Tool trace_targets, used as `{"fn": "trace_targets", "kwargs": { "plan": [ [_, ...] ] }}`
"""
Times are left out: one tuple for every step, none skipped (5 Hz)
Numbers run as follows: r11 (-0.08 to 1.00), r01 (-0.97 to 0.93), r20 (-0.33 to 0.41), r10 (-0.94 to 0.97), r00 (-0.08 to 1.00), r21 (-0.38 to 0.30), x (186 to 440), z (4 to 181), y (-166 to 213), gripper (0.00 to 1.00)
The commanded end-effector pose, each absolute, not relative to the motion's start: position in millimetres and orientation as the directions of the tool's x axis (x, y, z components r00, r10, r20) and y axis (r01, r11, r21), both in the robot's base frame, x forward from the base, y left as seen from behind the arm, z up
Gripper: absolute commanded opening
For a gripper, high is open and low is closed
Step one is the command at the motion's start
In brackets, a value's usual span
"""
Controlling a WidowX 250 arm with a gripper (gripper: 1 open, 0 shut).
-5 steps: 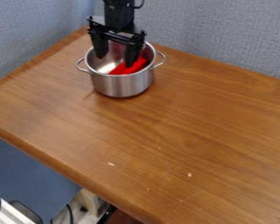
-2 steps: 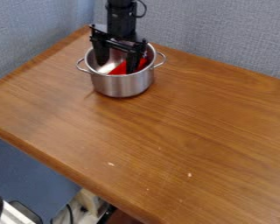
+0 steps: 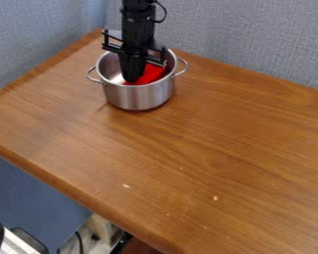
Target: Put the red object in the metal pot
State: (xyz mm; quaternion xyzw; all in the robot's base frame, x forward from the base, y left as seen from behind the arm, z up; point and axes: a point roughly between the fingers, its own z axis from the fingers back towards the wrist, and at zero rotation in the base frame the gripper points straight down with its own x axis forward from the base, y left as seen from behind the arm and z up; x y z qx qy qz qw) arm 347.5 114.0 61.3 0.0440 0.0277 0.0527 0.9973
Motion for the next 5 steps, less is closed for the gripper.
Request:
{"fn": "trace_targets", "kwargs": {
  "plan": [
    [0.989,-0.098,0.005,0.098,0.995,0.110,356.7,80.1,115.6,1.00],
    [0.989,-0.100,0.002,0.101,0.995,0.109,356.8,80.2,116.0,1.00],
    [0.989,-0.104,0.000,0.104,0.995,0.108,356.5,82.1,116.8,1.00],
    [0.990,-0.103,0.007,0.103,0.995,0.096,357.1,86.5,116.3,1.00],
    [0.992,-0.099,0.021,0.097,0.995,0.083,357.0,94.0,115.8,1.00]
  ]
}}
